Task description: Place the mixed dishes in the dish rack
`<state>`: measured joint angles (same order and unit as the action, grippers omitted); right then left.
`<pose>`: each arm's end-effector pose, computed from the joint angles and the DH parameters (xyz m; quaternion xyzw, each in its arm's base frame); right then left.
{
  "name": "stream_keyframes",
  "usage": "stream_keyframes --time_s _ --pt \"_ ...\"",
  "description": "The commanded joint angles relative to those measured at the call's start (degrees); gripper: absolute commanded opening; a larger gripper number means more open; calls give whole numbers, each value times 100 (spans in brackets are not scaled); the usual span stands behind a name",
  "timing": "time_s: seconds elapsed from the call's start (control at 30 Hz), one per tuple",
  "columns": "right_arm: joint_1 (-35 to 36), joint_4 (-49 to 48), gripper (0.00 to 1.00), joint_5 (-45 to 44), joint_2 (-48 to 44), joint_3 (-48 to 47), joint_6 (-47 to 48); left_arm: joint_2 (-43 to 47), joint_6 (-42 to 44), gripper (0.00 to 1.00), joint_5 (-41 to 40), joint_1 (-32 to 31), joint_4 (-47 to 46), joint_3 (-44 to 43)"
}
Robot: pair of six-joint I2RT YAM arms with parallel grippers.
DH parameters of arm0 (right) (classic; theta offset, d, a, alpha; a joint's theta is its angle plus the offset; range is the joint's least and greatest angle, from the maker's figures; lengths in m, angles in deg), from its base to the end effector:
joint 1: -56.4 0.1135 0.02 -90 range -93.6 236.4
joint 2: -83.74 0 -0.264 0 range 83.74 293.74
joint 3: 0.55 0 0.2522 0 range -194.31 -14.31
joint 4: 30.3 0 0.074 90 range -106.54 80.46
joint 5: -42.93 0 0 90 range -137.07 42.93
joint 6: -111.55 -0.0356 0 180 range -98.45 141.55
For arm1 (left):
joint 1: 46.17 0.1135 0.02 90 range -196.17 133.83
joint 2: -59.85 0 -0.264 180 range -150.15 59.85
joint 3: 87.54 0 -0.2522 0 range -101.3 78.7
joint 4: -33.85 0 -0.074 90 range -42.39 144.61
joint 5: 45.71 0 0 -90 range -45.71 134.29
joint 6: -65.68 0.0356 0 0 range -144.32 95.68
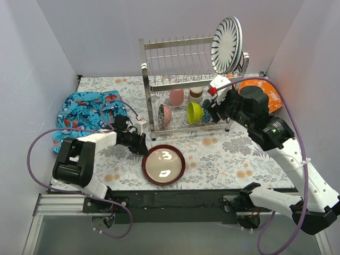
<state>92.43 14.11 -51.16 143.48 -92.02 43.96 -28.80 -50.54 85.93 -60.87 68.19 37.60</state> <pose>0.1700 0.1205 0.4501 -0.3615 0.6920 0.0464 0.6232 0.2463 -0.0891 0.1438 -0.0250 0.9199 -0.3889 0.0441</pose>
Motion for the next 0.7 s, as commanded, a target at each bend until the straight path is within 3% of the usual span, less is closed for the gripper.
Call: stream_keyframes --time_s 0.0,0.03,0.13,0.3,0.43,0.57,0.67 --pt "0 228 74 1469 -69 414 426 31 591 0 -86 -24 857 -433" --pt "0 465 73 2169 -16 371 570 83 678 0 -182 -24 1069 -529" --pt "0 740 74 2596 125 485 448 548 1433 0 -446 -15 1817 -671" --pt "0 653 74 3133 300 1064 597 2024 2050 0 -238 -15 2038 -425" --pt "9 267 71 4335 694 1416 641 3087 1709 0 44 -33 1897 -495" --pt "9 -156 70 5049 1328 1452 422 3396 1523 0 238 -59 1915 -706" --pt "44 -480 81 5630 1829 1233 326 3441 1392 0 291 -86 1915 -838"
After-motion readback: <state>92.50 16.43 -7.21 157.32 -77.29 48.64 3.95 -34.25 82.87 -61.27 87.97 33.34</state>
